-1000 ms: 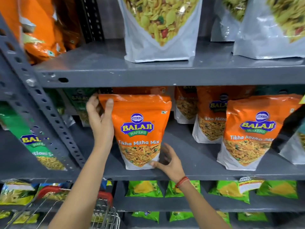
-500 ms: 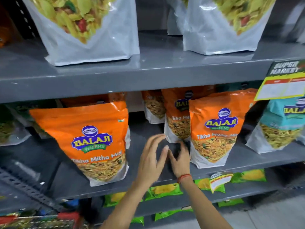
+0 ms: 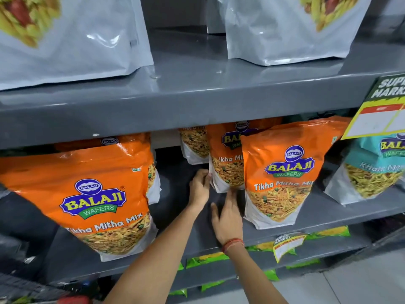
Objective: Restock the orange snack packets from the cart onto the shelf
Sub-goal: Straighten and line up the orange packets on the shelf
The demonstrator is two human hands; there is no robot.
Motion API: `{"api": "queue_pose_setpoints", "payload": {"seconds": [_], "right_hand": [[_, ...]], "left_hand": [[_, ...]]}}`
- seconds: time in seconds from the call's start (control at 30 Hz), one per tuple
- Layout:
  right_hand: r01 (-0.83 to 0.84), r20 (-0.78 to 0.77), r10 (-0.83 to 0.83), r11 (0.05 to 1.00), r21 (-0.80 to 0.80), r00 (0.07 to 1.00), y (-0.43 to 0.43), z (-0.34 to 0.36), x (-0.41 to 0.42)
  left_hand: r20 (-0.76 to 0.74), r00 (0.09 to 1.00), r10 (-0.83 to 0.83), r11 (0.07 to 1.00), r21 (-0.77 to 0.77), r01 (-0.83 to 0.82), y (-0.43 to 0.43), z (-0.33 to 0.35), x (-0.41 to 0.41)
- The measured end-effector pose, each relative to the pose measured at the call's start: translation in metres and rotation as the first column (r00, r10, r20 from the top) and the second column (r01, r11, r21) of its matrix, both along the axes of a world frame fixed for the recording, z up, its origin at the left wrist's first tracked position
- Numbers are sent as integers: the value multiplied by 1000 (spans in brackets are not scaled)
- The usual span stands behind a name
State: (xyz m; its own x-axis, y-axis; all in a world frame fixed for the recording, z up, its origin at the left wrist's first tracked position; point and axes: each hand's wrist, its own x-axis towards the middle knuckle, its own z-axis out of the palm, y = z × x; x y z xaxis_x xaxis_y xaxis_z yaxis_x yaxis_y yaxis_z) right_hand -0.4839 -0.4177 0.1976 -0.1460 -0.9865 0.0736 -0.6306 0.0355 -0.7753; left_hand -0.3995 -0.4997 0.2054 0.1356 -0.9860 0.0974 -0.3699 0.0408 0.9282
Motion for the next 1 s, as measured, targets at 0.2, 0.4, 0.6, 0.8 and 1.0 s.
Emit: {"api": "queue_pose_setpoints", "payload": {"seconds": [0.2, 0.4, 0.6, 0.8, 1.0], "right_hand": [[-76, -34, 76, 997, 11, 997, 14, -2, 11], [-136, -98, 135, 991, -2, 986, 26, -7, 24], [-145, -208, 89, 951, -272, 974, 25, 11, 17], [-207, -317, 100, 923, -324, 943, 14, 15, 11], [-222, -228, 139, 891, -395, 964, 25, 19, 6]], "left_hand": [[53, 995, 85, 996, -44, -82, 17, -6, 18], [56, 996, 75, 997, -15, -75, 27, 1, 43], [-372, 925, 81, 994, -40, -103, 18, 78, 35], [-461, 870, 174, 961, -114, -252, -8, 157, 23], [-506, 859, 78, 965, -177, -191, 10, 147, 30]]}}
